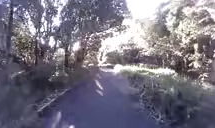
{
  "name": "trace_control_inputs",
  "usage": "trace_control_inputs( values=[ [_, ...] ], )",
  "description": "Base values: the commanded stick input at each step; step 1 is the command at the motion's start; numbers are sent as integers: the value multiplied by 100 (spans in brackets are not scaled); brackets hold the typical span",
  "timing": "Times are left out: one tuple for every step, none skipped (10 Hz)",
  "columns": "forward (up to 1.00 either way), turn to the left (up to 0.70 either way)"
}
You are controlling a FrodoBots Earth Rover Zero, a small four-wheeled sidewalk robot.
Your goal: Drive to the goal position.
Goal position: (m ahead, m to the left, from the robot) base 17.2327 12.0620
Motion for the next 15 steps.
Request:
trace_control_inputs(
  values=[
    [70, 0],
    [70, 0],
    [70, 0],
    [70, 0],
    [70, 0],
    [70, 0],
    [70, 0],
    [70, 0],
    [70, 0],
    [70, 0],
    [70, 0],
    [70, 0],
    [70, 0],
    [70, 0],
    [70, 0]
  ],
)
